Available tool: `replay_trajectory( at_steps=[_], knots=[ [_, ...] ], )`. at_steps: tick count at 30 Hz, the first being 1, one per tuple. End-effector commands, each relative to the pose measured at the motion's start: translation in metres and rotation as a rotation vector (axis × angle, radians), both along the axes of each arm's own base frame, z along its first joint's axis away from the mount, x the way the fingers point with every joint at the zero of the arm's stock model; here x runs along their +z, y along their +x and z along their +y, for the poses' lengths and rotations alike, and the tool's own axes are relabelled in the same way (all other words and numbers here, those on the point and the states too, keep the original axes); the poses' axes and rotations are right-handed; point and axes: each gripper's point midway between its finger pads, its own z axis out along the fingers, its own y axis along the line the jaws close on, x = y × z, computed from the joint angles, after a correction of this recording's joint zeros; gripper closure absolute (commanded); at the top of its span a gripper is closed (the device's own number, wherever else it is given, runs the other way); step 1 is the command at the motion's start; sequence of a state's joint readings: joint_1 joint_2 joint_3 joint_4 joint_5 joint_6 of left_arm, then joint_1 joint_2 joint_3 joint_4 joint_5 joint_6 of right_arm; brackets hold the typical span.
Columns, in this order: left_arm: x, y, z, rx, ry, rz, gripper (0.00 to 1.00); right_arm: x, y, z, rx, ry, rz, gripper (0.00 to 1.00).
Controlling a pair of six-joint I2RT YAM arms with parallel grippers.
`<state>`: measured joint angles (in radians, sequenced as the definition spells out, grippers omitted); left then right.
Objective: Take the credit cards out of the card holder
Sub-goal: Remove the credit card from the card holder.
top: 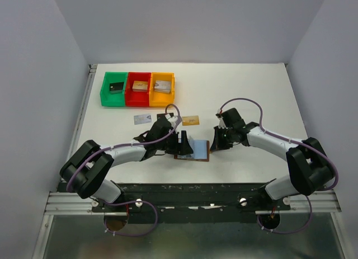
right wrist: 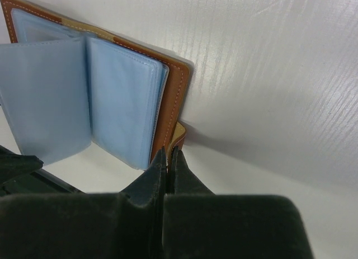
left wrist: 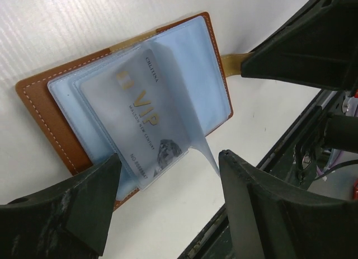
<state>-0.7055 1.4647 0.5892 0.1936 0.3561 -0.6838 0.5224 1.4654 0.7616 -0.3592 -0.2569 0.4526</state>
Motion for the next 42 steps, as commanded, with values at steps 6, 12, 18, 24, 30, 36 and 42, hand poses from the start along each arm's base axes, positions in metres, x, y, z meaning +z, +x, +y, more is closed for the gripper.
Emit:
replay_trajectory(
  at_steps=[6,12,18,24,30,36,42],
  knots=[
    [0.022,0.002,-0.019,-0.074,-0.052,-0.065,0.2,-0.003,-0.003,0.004,0.006,0.027,0.015,1.0],
    [0.021,0.001,-0.022,-0.081,-0.048,-0.063,0.2,-0.004,-0.003,0.004,0.008,0.027,0.016,1.0],
    [0.016,0.003,-0.017,-0.051,-0.013,-0.055,0.2,-0.002,-0.003,-0.001,-0.01,0.005,0.007,0.93],
    [0.008,0.007,0.0,0.035,0.048,-0.053,0.21,0.006,0.0,-0.006,-0.016,-0.024,-0.019,0.74],
    [0.005,0.008,0.018,0.109,0.108,-0.06,0.2,0.024,0.009,-0.021,-0.032,-0.103,-0.074,0.63],
    [0.016,0.01,0.037,0.184,0.133,-0.099,0.2,0.062,0.019,-0.03,-0.053,-0.124,-0.177,0.55],
    [0.049,0.022,0.04,0.223,0.062,-0.186,0.2,0.107,0.022,0.008,-0.022,0.169,-0.323,0.56]
  ],
)
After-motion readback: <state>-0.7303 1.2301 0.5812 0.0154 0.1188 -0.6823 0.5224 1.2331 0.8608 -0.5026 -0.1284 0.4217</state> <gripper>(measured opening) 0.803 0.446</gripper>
